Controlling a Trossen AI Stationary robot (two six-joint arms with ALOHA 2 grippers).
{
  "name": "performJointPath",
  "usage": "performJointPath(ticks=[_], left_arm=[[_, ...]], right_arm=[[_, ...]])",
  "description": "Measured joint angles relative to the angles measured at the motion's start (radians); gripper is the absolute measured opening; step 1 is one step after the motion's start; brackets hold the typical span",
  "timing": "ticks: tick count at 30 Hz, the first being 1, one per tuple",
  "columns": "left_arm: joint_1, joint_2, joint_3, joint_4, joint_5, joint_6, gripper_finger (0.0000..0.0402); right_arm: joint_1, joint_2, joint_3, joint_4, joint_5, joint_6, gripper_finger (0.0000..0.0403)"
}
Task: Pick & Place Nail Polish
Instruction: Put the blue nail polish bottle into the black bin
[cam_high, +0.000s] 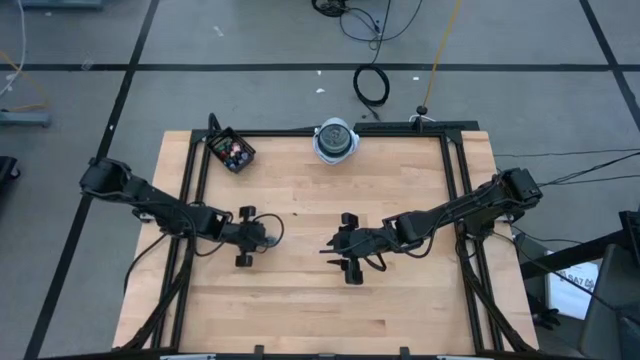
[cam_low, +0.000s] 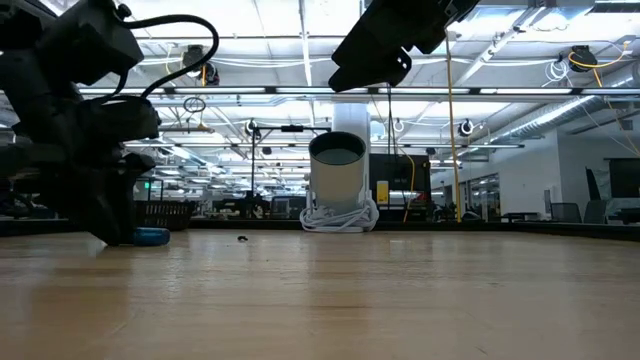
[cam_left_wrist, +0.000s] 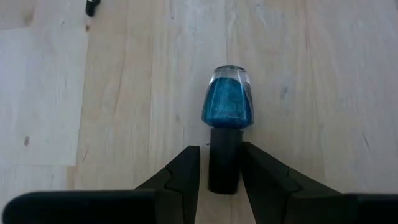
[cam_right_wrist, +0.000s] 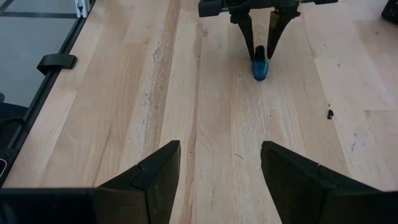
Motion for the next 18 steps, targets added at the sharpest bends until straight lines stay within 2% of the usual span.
performJointPath(ticks=[18], left_arm=[[0.004, 0.024, -0.008, 0.023, 0.035, 0.026, 0.0115]], right_arm=[[0.000, 0.000, 0.000, 0.000, 0.000, 0.000, 0.0210]])
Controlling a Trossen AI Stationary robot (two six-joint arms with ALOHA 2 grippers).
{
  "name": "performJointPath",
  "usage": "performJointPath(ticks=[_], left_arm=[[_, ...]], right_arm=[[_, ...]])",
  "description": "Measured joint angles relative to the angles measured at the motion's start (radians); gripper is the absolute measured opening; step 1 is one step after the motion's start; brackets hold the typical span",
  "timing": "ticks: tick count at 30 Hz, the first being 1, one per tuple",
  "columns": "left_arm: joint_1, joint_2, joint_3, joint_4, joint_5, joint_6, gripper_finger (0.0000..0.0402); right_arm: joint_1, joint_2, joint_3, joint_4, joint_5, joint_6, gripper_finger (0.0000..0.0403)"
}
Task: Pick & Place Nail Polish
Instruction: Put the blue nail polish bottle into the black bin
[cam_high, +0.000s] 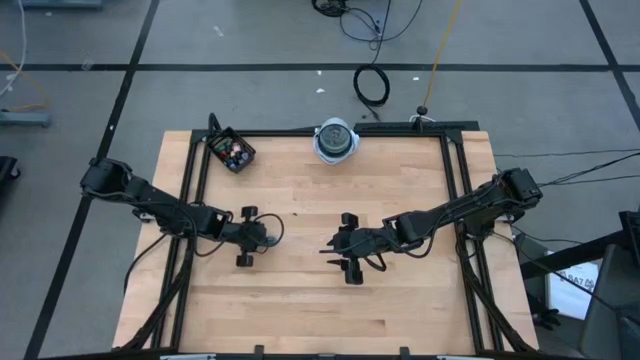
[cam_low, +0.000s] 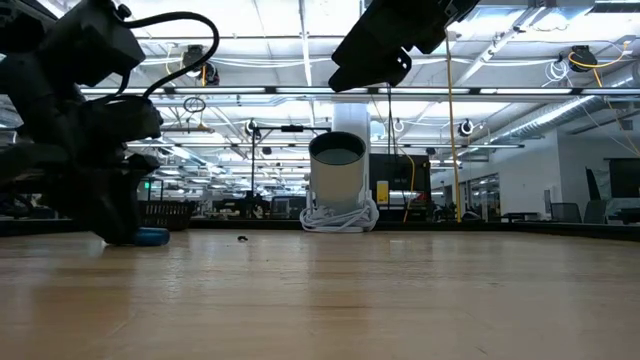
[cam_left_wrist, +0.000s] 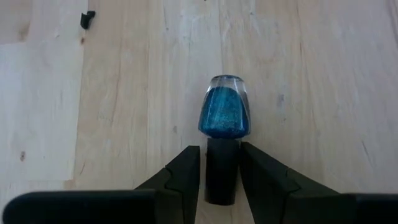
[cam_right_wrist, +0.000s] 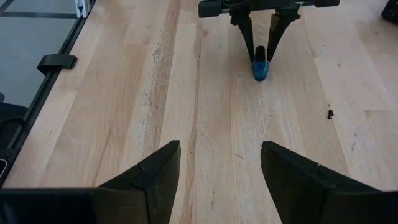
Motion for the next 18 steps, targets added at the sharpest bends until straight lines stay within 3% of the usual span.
performJointPath(ticks=[7, 14, 18], left_arm=[[0.028, 0.032, -0.025, 0.017, 0.026, -0.036, 0.0112], [0.036, 0.035, -0.029, 0.052, 0.026, -0.042, 0.0034], [0.037, 0.035, -0.032, 0.086, 0.014, -0.052, 0.0034]], right_arm=[[0.000, 0.000, 0.000, 0.000, 0.000, 0.000, 0.0210], [0.000, 0.000, 0.000, 0.000, 0.000, 0.000, 0.0210], [0.000, 0.000, 0.000, 0.000, 0.000, 0.000, 0.0210]])
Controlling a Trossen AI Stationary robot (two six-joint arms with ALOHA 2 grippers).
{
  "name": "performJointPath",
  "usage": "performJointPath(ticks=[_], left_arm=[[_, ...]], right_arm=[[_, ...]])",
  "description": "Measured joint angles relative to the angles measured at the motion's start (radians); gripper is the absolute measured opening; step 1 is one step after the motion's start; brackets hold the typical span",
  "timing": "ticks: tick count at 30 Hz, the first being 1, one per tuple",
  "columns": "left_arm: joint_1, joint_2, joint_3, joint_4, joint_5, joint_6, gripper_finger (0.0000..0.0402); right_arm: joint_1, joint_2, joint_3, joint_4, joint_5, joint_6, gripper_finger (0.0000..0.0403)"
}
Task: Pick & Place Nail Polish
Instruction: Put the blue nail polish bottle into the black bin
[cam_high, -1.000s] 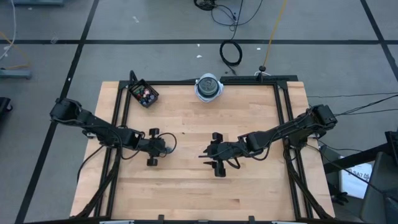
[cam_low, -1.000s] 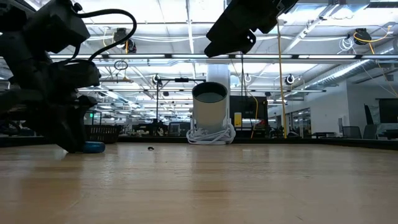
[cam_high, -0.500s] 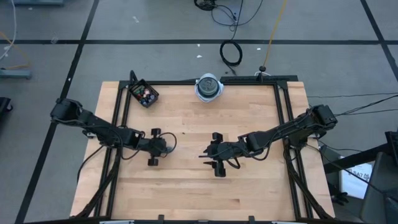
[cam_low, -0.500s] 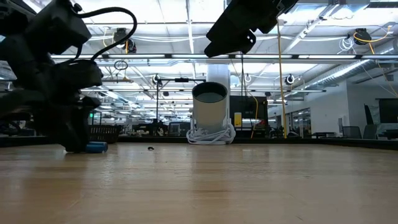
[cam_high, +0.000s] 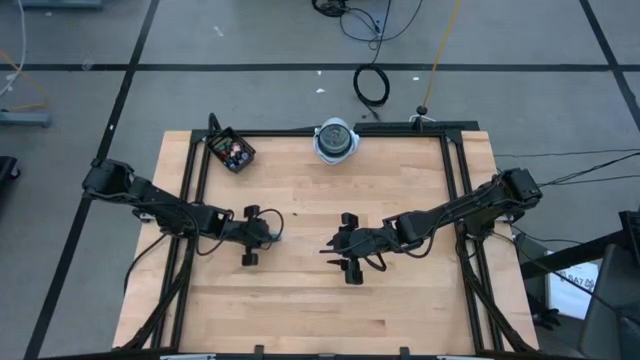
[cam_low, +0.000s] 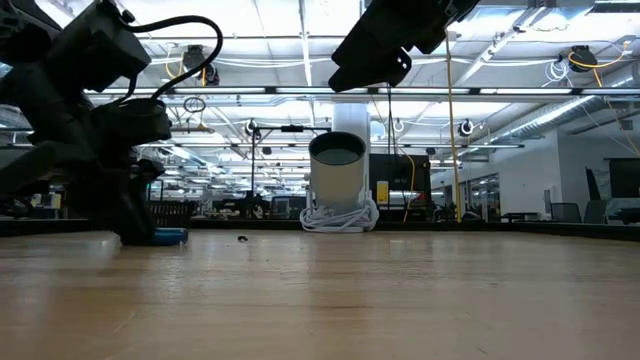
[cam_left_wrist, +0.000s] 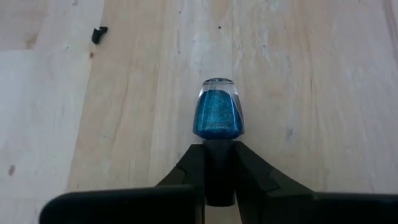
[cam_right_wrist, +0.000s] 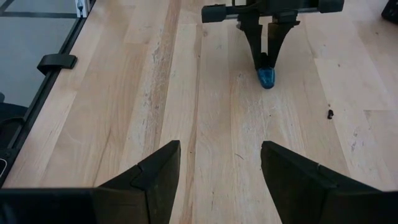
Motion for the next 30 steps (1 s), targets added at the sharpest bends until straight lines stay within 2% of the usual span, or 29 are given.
performJointPath(ticks=[7, 16, 18, 22, 26, 30], left_arm=[[0.000, -0.109, -0.007, 0.006, 0.014, 0.007, 0.0036], [0.000, -0.431, -0.004, 0.059, 0.033, -0.120, 0.0036], [0.000, -0.504, -0.003, 0.118, 0.096, -0.152, 0.0036], [-0.017, -0.612, -0.001, 0.291, 0.302, -0.254, 0.0036], [-0.056, -0.653, -0.001, 0.496, 0.518, -0.304, 0.0036], [-0.122, -0.657, 0.000, 0.677, 0.629, -0.259, 0.0036]], right_arm=[[0.000, 0.000, 0.000, 0.000, 0.000, 0.000, 0.0210], [0.000, 0.000, 0.000, 0.000, 0.000, 0.000, 0.0210], [0.000, 0.000, 0.000, 0.000, 0.000, 0.000, 0.0210], [0.000, 0.000, 0.000, 0.000, 0.000, 0.000, 0.0210], [0.000, 0.000, 0.000, 0.000, 0.000, 0.000, 0.0210], [0.000, 0.000, 0.000, 0.000, 0.000, 0.000, 0.0210]])
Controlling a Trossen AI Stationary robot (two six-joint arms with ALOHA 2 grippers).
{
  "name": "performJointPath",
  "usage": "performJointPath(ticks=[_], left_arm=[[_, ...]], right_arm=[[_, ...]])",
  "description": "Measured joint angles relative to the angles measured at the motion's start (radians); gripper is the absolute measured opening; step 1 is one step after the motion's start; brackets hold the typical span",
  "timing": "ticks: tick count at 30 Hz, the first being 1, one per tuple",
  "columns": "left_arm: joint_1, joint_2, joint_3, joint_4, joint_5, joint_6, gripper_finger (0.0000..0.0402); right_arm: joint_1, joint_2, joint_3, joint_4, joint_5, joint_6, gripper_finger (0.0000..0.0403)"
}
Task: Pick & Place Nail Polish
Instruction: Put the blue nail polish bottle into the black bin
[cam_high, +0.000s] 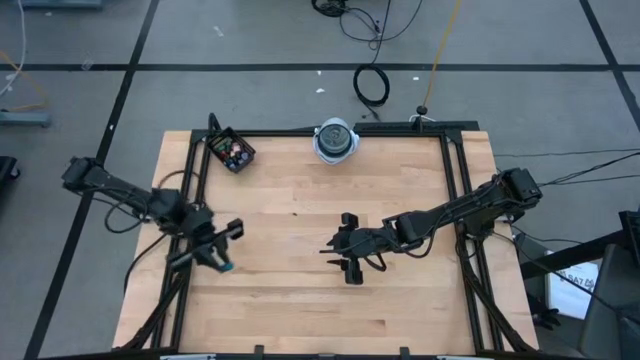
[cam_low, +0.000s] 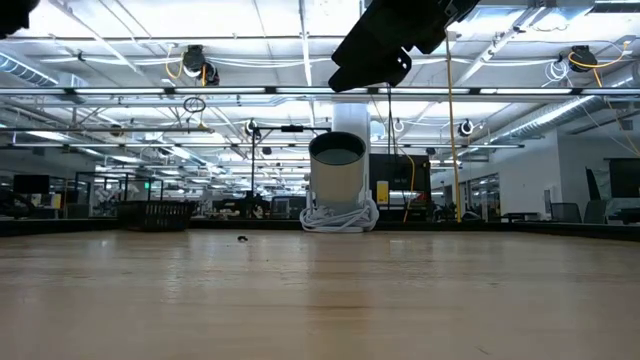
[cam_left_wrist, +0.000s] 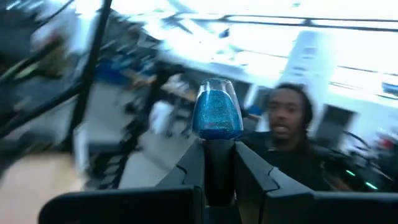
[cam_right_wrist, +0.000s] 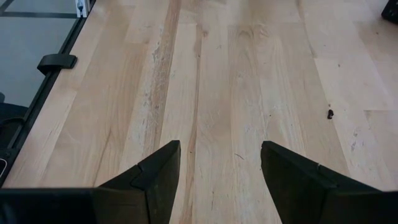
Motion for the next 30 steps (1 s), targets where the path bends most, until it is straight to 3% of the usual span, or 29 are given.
performJointPath(ticks=[6, 19, 24, 30], left_arm=[[-0.071, 0.000, 0.000, 0.044, -0.004, 0.113, 0.0036], [-0.087, 0.002, 0.002, 0.013, -0.079, 0.143, 0.0036], [-0.069, 0.002, 0.002, -0.228, -0.302, 0.178, 0.0036], [0.009, 0.002, 0.002, -0.558, -0.652, 0.067, 0.0036]], right_arm=[[0.000, 0.000, 0.000, 0.000, 0.000, 0.000, 0.0210], [0.000, 0.000, 0.000, 0.000, 0.000, 0.000, 0.0210], [0.000, 0.000, 0.000, 0.000, 0.000, 0.000, 0.0210], [0.000, 0.000, 0.000, 0.016, 0.000, 0.000, 0.0210]])
